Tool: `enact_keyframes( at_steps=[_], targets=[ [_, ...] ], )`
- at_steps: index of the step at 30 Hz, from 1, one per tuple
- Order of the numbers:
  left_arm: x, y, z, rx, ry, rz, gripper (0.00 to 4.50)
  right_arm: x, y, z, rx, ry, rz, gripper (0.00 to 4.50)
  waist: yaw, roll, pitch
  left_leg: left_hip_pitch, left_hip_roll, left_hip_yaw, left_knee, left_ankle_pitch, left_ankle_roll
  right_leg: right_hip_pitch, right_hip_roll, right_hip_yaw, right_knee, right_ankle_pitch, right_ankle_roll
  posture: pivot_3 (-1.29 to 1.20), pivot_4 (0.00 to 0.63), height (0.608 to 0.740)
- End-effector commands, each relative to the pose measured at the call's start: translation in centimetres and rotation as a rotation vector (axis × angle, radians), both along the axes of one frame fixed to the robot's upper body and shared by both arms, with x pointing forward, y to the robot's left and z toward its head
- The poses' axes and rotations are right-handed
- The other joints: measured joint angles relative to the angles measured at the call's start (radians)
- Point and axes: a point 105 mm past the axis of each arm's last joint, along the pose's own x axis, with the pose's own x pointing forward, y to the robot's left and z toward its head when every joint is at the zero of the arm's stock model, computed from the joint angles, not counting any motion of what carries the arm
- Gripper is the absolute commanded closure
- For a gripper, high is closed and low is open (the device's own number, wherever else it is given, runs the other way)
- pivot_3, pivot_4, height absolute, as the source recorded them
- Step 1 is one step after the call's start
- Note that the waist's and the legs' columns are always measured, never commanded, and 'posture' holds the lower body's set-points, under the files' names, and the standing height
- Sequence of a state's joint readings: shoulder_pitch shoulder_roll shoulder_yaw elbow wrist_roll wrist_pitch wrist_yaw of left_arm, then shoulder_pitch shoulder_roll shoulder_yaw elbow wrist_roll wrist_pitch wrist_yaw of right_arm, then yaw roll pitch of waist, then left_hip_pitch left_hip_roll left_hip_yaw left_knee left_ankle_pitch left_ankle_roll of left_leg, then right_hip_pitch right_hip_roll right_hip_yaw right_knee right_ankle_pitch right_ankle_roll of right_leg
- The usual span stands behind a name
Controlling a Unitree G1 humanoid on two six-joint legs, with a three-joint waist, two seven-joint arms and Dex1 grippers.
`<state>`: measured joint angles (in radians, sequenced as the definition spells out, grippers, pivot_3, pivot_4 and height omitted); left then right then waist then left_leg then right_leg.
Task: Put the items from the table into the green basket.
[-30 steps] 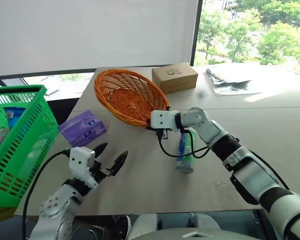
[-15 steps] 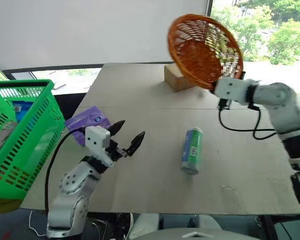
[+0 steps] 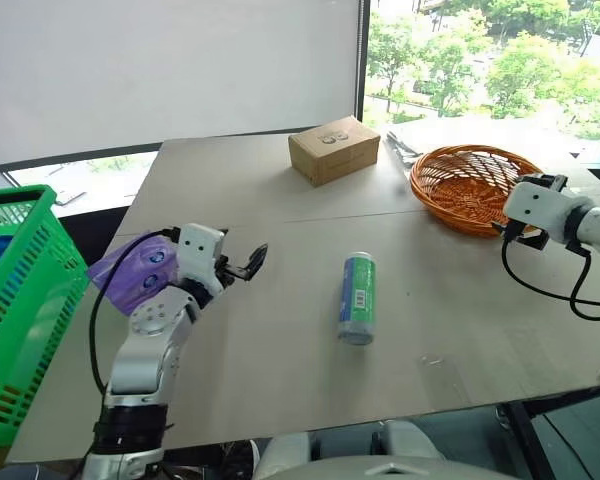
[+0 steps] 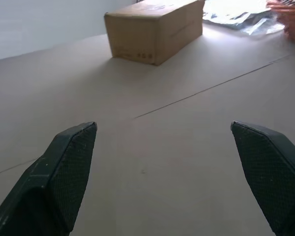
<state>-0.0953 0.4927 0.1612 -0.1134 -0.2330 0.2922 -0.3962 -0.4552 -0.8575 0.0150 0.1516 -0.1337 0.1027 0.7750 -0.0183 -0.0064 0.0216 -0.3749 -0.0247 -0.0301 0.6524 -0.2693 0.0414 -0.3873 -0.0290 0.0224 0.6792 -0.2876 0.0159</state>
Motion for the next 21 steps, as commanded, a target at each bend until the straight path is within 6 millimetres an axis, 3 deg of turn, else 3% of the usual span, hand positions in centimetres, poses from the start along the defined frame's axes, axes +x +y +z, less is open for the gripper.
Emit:
enact_keyframes(
  at_steps=[1, 4, 6, 8, 12, 19, 21],
  targets=[
    [0.7, 2.9, 2.5, 0.105, -0.097, 0.112, 0.0, -2.1, 5.5, 5.1, 0.342, -0.072, 0.199, 0.05, 0.003, 0.0, 0.0, 0.0, 0.0, -0.001, 0.0, 0.0, 0.0, 0.0, 0.0, 0.0, 0.0, 0.0, 0.0, -0.03, 0.0, 0.74],
    [0.6, 6.0, 2.1, 0.215, -0.066, 0.249, 0.0, -7.6, 11.0, 5.2, 0.733, 0.192, 0.455, 0.05, 0.014, -0.002, -0.001, -0.002, 0.0, -0.004, 0.0, 0.0, 0.0, 0.0, -0.001, -0.004, -0.001, 0.0, 0.0, -0.02, 0.0, 0.74],
    [0.6, 7.0, 1.7, 0.264, -0.046, 0.289, 0.0, -10.3, 12.6, 4.7, 0.798, 0.334, 0.535, 0.05, 0.025, -0.002, -0.001, -0.005, 0.0, -0.008, 0.0, 0.0, 0.0, -0.001, -0.001, -0.007, -0.003, 0.0, 0.0, -0.02, 0.0, 0.74],
    [0.5, 7.8, 0.9, 0.287, -0.008, 0.31, 0.0, -11.7, 13.3, 4.2, 0.825, 0.408, 0.56, 0.05, 0.034, -0.002, -0.001, -0.005, -0.002, -0.008, 0.0, -0.001, 0.0, -0.001, -0.004, -0.007, -0.003, 0.0, 0.0, -0.02, 0.0, 0.74],
    [0.1, 9.3, 0.1, 0.385, 0.059, 0.364, 0.0, -12.1, 12.7, 2.8, 0.864, 0.44, 0.507, 0.05, 0.034, -0.004, -0.002, -0.005, -0.005, -0.008, 0.001, -0.001, 0.001, 0.0, -0.008, -0.007, -0.002, 0.001, 0.002, -0.03, 0.0, 0.74],
    [-1.8, 10.6, -3.3, 0.421, 0.275, 0.391, 0.0, -12.5, 13.0, 2.2, 0.869, 0.451, 0.516, 0.05, 0.023, -0.004, -0.003, -0.005, -0.004, -0.007, 0.0, -0.001, 0.0, -0.003, -0.007, -0.006, -0.001, 0.001, 0.002, -0.04, 0.0, 0.74],
    [-2.3, 10.6, -4.5, 0.414, 0.348, 0.377, 0.52, -12.2, 13.1, 2.4, 0.865, 0.44, 0.519, 0.0, 0.021, -0.002, -0.005, -0.005, -0.004, -0.007, -0.001, -0.001, 0.0, -0.003, -0.007, -0.006, -0.001, 0.001, 0.002, -0.04, 0.0, 0.74]
  ],
)
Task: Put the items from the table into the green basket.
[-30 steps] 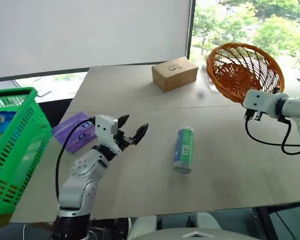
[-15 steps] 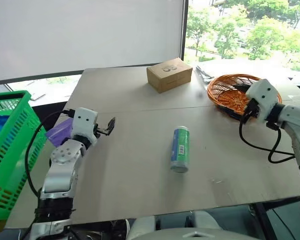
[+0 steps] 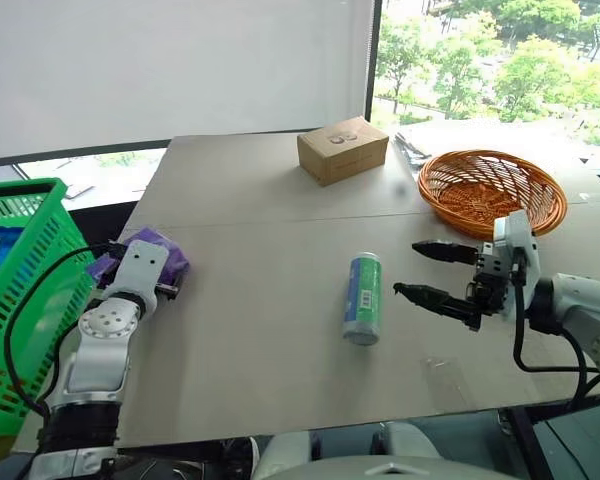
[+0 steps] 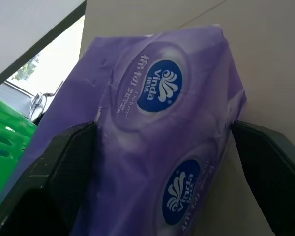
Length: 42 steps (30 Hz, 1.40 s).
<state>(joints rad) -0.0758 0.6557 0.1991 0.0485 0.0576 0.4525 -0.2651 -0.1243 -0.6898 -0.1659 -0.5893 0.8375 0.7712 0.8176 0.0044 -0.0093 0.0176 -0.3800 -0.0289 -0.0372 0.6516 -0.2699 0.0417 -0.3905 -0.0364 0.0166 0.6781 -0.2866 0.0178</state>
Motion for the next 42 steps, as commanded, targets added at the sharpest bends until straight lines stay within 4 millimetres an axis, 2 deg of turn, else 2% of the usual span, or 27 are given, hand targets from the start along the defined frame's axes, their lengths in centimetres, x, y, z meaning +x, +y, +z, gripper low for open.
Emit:
enact_keyframes(
  at_steps=[1, 2, 4, 9, 10, 13, 14, 16, 17, 19, 20, 22, 23, 25, 26, 29, 31, 33, 35, 40, 42],
  targets=[
    [-0.9, 0.3, -1.8, -0.028, 0.122, 0.021, 0.78, 0.2, 0.4, 1.3, 0.004, -0.077, 0.011, 0.0, -0.005, 0.002, -0.001, 0.0, 0.0, 0.0, 0.0, 0.0, 0.0, 0.0, 0.0, 0.0, 0.0, 0.0, 0.0, -0.04, 0.0, 0.74],
    [-1.1, 0.3, -2.0, -0.041, 0.136, 0.027, 1.16, 0.3, 0.4, 1.3, 0.0, -0.082, 0.012, 0.0, -0.008, 0.005, -0.003, 0.0, 0.0, 0.001, 0.0, 0.0, 0.0, 0.0, 0.0, 0.001, 0.0, 0.0, 0.0, -0.04, 0.0, 0.74],
    [-1.0, 0.3, -2.0, -0.047, 0.134, 0.033, 2.2, 0.4, 0.6, 1.3, -0.005, -0.088, 0.019, 0.0, -0.01, 0.007, -0.005, 0.001, 0.0, 0.001, 0.0, 0.0, 0.0, 0.0, 0.0, 0.001, 0.0, 0.0, 0.0, -0.04, 0.0, 0.74],
    [-0.6, 0.1, -1.5, -0.05, 0.102, 0.031, 3.98, 0.4, 1.2, 1.9, 0.017, -0.107, 0.044, 0.0, -0.012, 0.012, -0.008, 0.001, 0.0, 0.001, 0.0, 0.0, 0.0, 0.0, 0.0, 0.001, 0.001, 0.0, 0.0, -0.03, 0.0, 0.74],
    [0.1, 0.0, -0.2, -0.031, 0.035, 0.02, 4.22, 0.4, 1.4, 2.0, 0.017, -0.114, 0.059, 0.0, -0.011, 0.012, -0.008, 0.001, 0.0, 0.001, 0.0, 0.0, 0.0, 0.0, 0.0, 0.001, 0.001, 0.0, 0.0, -0.02, 0.0, 0.74],
    [1.4, -0.6, 2.7, 0.051, -0.051, -0.025, 4.28, 0.4, 1.9, 2.6, 0.026, -0.128, 0.09, 0.0, -0.005, 0.009, -0.008, 0.001, 0.0, 0.001, 0.0, 0.0, 0.0, 0.0, 0.0, 0.001, 0.001, 0.0, 0.0, -0.01, 0.0, 0.74],
    [2.1, -0.9, 4.6, 0.072, -0.094, -0.042, 4.28, 0.5, 2.2, 2.9, 0.037, -0.137, 0.102, 0.0, -0.002, 0.008, -0.007, 0.0, 0.0, 0.0, 0.0, 0.0, 0.0, 0.0, 0.0, 0.001, 0.001, 0.0, 0.0, 0.01, 0.0, 0.74],
    [3.9, -0.7, 11.4, 0.154, -0.272, -0.036, 4.28, 0.8, 3.0, 4.1, 0.069, -0.162, 0.135, 0.0, 0.01, -0.002, -0.002, -0.001, 0.0, 0.0, 0.0, 0.0, 0.0, -0.001, 0.0, 0.0, 0.001, 0.0, 0.0, 0.02, 0.0, 0.74],
    [4.2, -0.7, 13.8, 0.176, -0.334, -0.03, 4.28, 0.9, 3.3, 4.5, 0.08, -0.17, 0.146, 0.0, 0.015, -0.008, 0.0, -0.003, 0.0, -0.001, 0.001, 0.0, 0.0, -0.003, 0.001, -0.001, 0.002, 0.0, 0.0, 0.03, 0.0, 0.74],
    [4.2, 0.4, 18.9, 0.336, -0.398, 0.007, 4.28, 1.2, 4.2, 5.4, 0.114, -0.188, 0.177, 0.0, 0.016, -0.016, -0.001, -0.007, 0.0, -0.004, 0.002, 0.002, -0.003, -0.006, 0.001, -0.004, 0.001, 0.001, -0.002, 0.05, 0.0, 0.74],
    [4.1, 0.8, 20.3, 0.402, -0.402, 0.018, 4.28, 1.3, 4.5, 5.7, 0.128, -0.194, 0.189, 0.0, 0.009, -0.017, -0.002, -0.007, 0.0, -0.004, 0.001, 0.001, -0.003, -0.006, 0.001, -0.004, 0.0, 0.001, -0.002, 0.05, 0.0, 0.74],
    [3.0, 3.5, 22.7, 0.48, -0.394, 0.116, 4.28, 1.5, 5.3, 6.5, 0.155, -0.212, 0.224, 0.0, -0.001, -0.015, -0.002, -0.006, -0.001, 0.0, -0.002, 0.001, -0.003, -0.007, 0.001, -0.001, -0.002, 0.001, -0.002, 0.06, 0.0, 0.74],
    [2.6, 4.5, 23.1, 0.489, -0.386, 0.149, 4.28, 1.6, 5.6, 6.7, 0.159, -0.217, 0.234, 0.0, -0.008, -0.011, -0.003, -0.006, -0.001, 0.003, -0.003, 0.001, -0.003, -0.007, 0.0, 0.0, -0.002, 0.001, -0.002, 0.06, 0.0, 0.74],
    [0.7, 8.3, 22.7, 0.475, -0.35, 0.279, 4.28, 1.7, 6.2, 7.2, 0.175, -0.229, 0.269, 0.0, -0.009, -0.005, -0.003, -0.005, -0.001, 0.004, -0.003, 0.002, -0.004, -0.008, -0.001, 0.001, -0.002, 0.001, -0.002, 0.06, 0.0, 0.74],
    [-0.4, 10.2, 21.6, 0.444, -0.318, 0.336, 4.28, 1.6, 6.5, 7.4, 0.184, -0.232, 0.287, 0.0, -0.01, -0.004, -0.003, -0.005, -0.001, 0.005, -0.004, 0.002, -0.003, -0.009, -0.001, 0.001, -0.001, 0.001, -0.001, 0.08, 0.0, 0.74],
    [-3.3, 14.1, 18.9, 0.435, -0.232, 0.447, 4.28, 1.6, 7.1, 7.9, 0.206, -0.235, 0.323, 0.0, -0.016, -0.005, -0.002, -0.006, 0.001, 0.006, -0.005, 0.001, -0.002, -0.013, 0.001, 0.001, 0.001, 0.001, -0.002, 0.09, 0.0, 0.74],
    [-4.7, 15.8, 17.8, 0.436, -0.21, 0.489, 4.28, 1.6, 7.4, 8.1, 0.219, -0.239, 0.334, 0.0, -0.012, -0.009, -0.001, -0.007, 0.003, 0.005, -0.005, 0.001, -0.002, -0.014, 0.003, 0.0, 0.003, 0.001, -0.002, 0.1, 0.0, 0.74],
    [-4.6, 15.9, 17.5, 0.423, -0.219, 0.472, 4.28, 1.6, 7.6, 8.2, 0.225, -0.242, 0.337, 0.0, 0.005, -0.015, -0.002, -0.008, 0.003, 0.003, -0.004, 0.001, -0.002, -0.014, 0.003, -0.002, 0.003, 0.002, -0.003, 0.1, 0.0, 0.74],
    [-3.9, 15.3, 17.1, 0.408, -0.23, 0.43, 3.27, 1.6, 7.7, 8.3, 0.233, -0.243, 0.338, 0.0, 0.025, -0.017, -0.003, -0.007, 0.003, 0.002, -0.003, 0.001, -0.003, -0.013, 0.002, -0.004, 0.003, 0.002, -0.004, 0.1, 0.0, 0.74],
    [-3.3, 15.1, 16.6, 0.373, -0.245, 0.438, 1.19, 1.7, 7.7, 8.2, 0.231, -0.245, 0.325, 0.0, 0.05, -0.021, -0.005, -0.003, 0.0, 0.002, -0.002, -0.001, -0.007, -0.007, -0.003, -0.004, 0.0, 0.002, -0.003, 0.08, 0.0, 0.74],
    [-3.0, 15.0, 16.6, 0.272, -0.314, 0.46, 1.14, 1.8, 7.2, 8.0, 0.226, -0.244, 0.296, 0.0, 0.048, -0.024, -0.008, -0.004, 0.0, 0.002, -0.003, -0.001, -0.006, -0.008, -0.003, -0.004, 0.0, 0.002, -0.003, 0.07, 0.0, 0.74]
  ],
)
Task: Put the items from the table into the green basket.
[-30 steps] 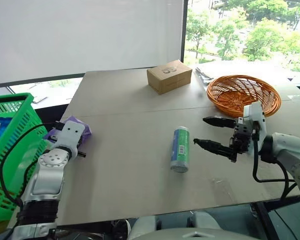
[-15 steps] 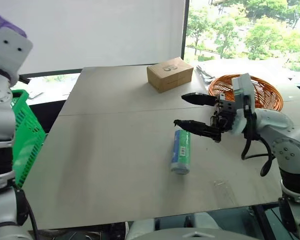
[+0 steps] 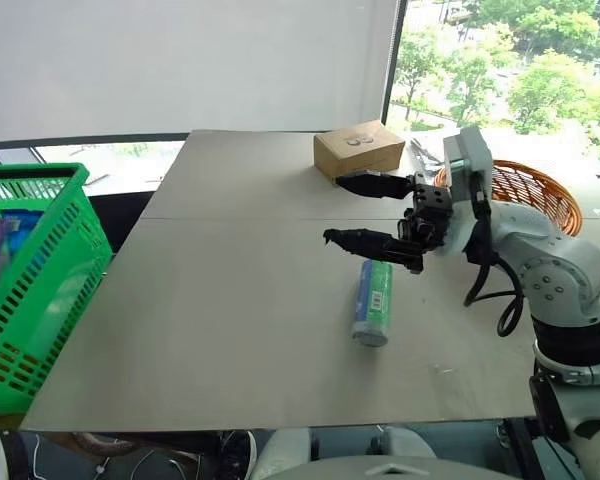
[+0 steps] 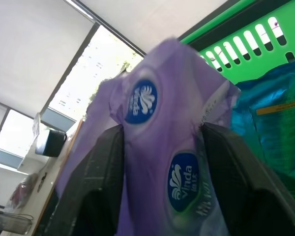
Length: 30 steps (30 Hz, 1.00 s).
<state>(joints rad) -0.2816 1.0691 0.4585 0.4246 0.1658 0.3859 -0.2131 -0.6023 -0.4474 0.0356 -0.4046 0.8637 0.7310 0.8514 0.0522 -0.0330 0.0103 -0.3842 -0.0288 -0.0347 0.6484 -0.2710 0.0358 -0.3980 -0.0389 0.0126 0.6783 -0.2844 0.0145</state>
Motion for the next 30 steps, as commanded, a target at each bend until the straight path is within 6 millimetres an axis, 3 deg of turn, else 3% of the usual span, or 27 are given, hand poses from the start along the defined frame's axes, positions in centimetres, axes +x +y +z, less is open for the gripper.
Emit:
enact_keyframes(
  at_steps=[1, 2, 4, 6, 8, 10, 12, 14, 16, 19, 21, 24, 30],
  targets=[
    [0.7, -0.6, 1.6, -0.083, -0.177, -0.02, 1.14, 0.0, -0.9, 0.5, 0.012, -0.04, -0.049, 0.0, 0.001, 0.0, 0.0, 0.0, 0.0, 0.0, 0.0, 0.0, 0.001, -0.001, 0.0, 0.0, 0.0, 0.0, 0.0, 0.07, 0.0, 0.74],
    [1.2, -1.1, 2.1, -0.092, -0.215, -0.046, 1.14, 0.1, -1.1, 0.4, 0.01, -0.038, -0.062, 0.0, 0.0, 0.0, -0.001, -0.001, 0.0, 0.0, -0.001, 0.002, 0.003, -0.001, 0.0, 0.0, 0.0, 0.0, 0.0, 0.06, 0.0, 0.74],
    [4.0, -5.1, 3.5, -0.123, -0.281, -0.276, 1.14, 0.5, -1.7, 0.0, -0.009, -0.033, -0.111, 0.0, -0.002, -0.001, -0.001, -0.002, 0.0, 0.0, -0.001, 0.002, 0.003, -0.003, 0.001, 0.0, 0.001, 0.0, 0.0, 0.06, 0.0, 0.74],
    [6.5, -10.5, 3.1, -0.286, -0.299, -0.568, 1.14, 1.1, -2.5, -1.1, -0.06, -0.017, -0.176, 0.0, 0.003, -0.002, -0.002, -0.003, 0.0, 0.0, 0.001, 0.002, 0.003, -0.003, 0.0, -0.001, 0.001, 0.0, 0.0, 0.05, 0.0, 0.74],
    [7.2, -17.2, 1.4, -0.493, -0.215, -0.895, 1.14, 2.2, -3.5, -4.1, -0.207, 0.015, -0.279, 0.0, 0.001, -0.002, -0.003, -0.004, 0.0, 0.0, 0.001, 0.002, 0.003, -0.003, 0.0, -0.001, 0.001, 0.0, 0.0, 0.03, 0.0, 0.74],
    [5.7, -22.5, -0.3, -0.669, -0.078, -1.157, 1.14, 3.1, -4.6, -7.5, -0.365, 0.071, -0.384, 0.0, -0.016, -0.001, -0.004, -0.005, 0.0, 0.001, 0.003, 0.002, 0.003, -0.003, -0.001, 0.0, 0.0, 0.0, 0.0, 0.02, 0.0, 0.74],
    [2.6, -26.4, -1.7, -0.788, 0.107, -1.37, 1.14, 4.1, -4.9, -9.7, -0.421, 0.149, -0.5, 0.0, -0.049, 0.0, -0.004, -0.006, 0.0, 0.003, 0.003, 0.002, 0.004, -0.005, -0.001, 0.002, 0.0, 0.0, 0.0, 0.01, 0.0, 0.74],
    [-1.1, -28.6, -2.9, -0.889, 0.319, -1.523, 1.14, 4.7, -3.8, -10.3, -0.38, 0.198, -0.601, 0.0, -0.092, 0.0, -0.003, -0.009, 0.003, 0.006, 0.003, 0.004, 0.001, -0.01, 0.002, 0.005, 0.002, 0.0, 0.0, 0.0, 0.0, 0.74],
    [-3.4, -28.9, -3.9, -0.927, 0.485, -1.553, 1.14, 4.3, -2.7, -11.5, -0.402, 0.263, -0.625, 0.0, -0.117, 0.002, -0.002, -0.01, 0.006, 0.007, 0.002, 0.006, -0.003, -0.016, 0.006, 0.007, 0.007, -0.001, -0.001, 0.0, 0.0, 0.74],
    [-3.9, -27.1, -4.8, -0.894, 0.578, -1.465, 1.14, 4.9, -2.8, -14.7, -0.526, 0.445, -0.771, 0.0, -0.117, 0.014, 0.002, -0.004, 0.006, 0.006, 0.002, 0.005, -0.001, -0.014, 0.007, 0.007, 0.016, -0.003, -0.005, 0.0, 0.0, 0.74],
    [-4.3, -25.7, -5.4, -0.857, 0.645, -1.407, 1.14, 4.8, -1.4, -15.7, -0.518, 0.6, -0.783, 0.0, -0.114, 0.017, 0.004, 0.0, 0.005, 0.006, 0.001, 0.005, 0.0, -0.011, 0.007, 0.006, 0.017, -0.003, -0.005, 0.0, 0.0, 0.74],
    [-5.0, -25.4, -5.3, -0.84, 0.679, -1.413, 1.14, 4.8, 0.0, -16.0, -0.527, 0.686, -0.775, 0.0, -0.11, 0.024, 0.008, 0.008, 0.006, 0.005, 0.001, 0.005, 0.0, -0.003, 0.009, 0.006, 0.017, -0.003, -0.007, 0.01, 0.0, 0.74],
    [-5.7, -25.4, -5.6, -0.817, 0.704, -1.408, 1.14, 4.2, 2.0, -17.4, -0.619, 0.837, -0.698, 0.0, -0.092, 0.025, 0.009, 0.006, 0.004, 0.004, 0.002, 0.005, -0.001, -0.002, 0.007, 0.004, 0.014, -0.003, -0.006, 0.02, 0.0, 0.74]
  ],
)
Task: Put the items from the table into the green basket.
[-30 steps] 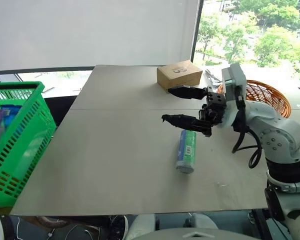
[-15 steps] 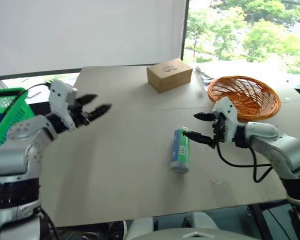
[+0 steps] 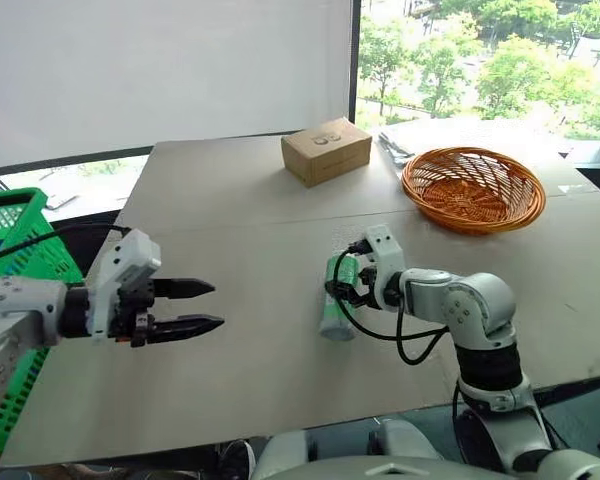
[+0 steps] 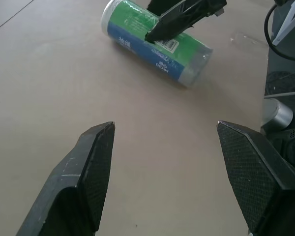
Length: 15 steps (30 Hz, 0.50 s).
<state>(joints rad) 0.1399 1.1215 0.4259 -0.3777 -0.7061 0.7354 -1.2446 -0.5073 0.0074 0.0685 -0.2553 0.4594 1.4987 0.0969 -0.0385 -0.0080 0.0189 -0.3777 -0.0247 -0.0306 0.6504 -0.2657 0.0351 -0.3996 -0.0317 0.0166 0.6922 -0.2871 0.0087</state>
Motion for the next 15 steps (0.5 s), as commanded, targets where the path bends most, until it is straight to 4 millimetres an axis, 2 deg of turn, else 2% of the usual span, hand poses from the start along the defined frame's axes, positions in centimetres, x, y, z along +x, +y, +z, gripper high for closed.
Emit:
enact_keyframes(
  at_steps=[1, 5, 9, 13, 15],
  targets=[
    [0.0, 0.1, 0.7, 0.051, -0.058, -0.003, 1.14, 0.0, 0.2, -0.9, -0.056, 0.077, 0.023, 0.0, -0.002, 0.0, 0.0, 0.0, 0.0, 0.0, 0.0, 0.0, 0.0, 0.0, 0.0, 0.0, 0.0, 0.0, 0.0, 0.02, 0.0, 0.74],
    [-0.1, -0.3, 0.4, 0.048, -0.061, -0.001, 1.14, -0.5, 1.6, -1.5, -0.107, 0.121, 0.114, 0.0, -0.006, 0.0, 0.0, 0.001, 0.0, 0.0, -0.001, 0.0, 0.0, -0.001, 0.0, 0.0, 0.0, 0.0, 0.0, 0.03, 0.0, 0.74],
    [0.3, -0.5, 0.6, 0.032, -0.088, 0.019, 1.14, -1.4, 1.9, -2.0, -0.26, 0.073, 0.275, 0.0, -0.004, 0.001, 0.0, 0.001, 0.0, -0.001, -0.001, 0.0, 0.0, 0.0, 0.0, 0.0, 0.001, 0.0, 0.0, 0.04, 0.0, 0.74],
    [0.4, -1.0, 0.5, 0.015, -0.1, 0.025, 1.14, -1.2, 0.7, -2.2, -0.511, -0.095, 0.449, 0.0, 0.002, 0.002, 0.0, 0.0, 0.0, -0.002, -0.001, 0.0, 0.0, 0.002, -0.001, -0.002, -0.003, 0.0, 0.0, 0.04, 0.0, 0.74],
    [0.5, -1.2, 0.2, 0.01, -0.103, 0.029, 1.14, -1.9, 0.4, -2.2, -0.558, -0.118, 0.544, 0.0, 0.006, 0.002, 0.0, 0.0, -0.001, -0.003, -0.001, 0.0, 0.0, 0.003, -0.001, -0.004, -0.005, 0.0, 0.0, 0.04, 0.0, 0.74]
  ],
)
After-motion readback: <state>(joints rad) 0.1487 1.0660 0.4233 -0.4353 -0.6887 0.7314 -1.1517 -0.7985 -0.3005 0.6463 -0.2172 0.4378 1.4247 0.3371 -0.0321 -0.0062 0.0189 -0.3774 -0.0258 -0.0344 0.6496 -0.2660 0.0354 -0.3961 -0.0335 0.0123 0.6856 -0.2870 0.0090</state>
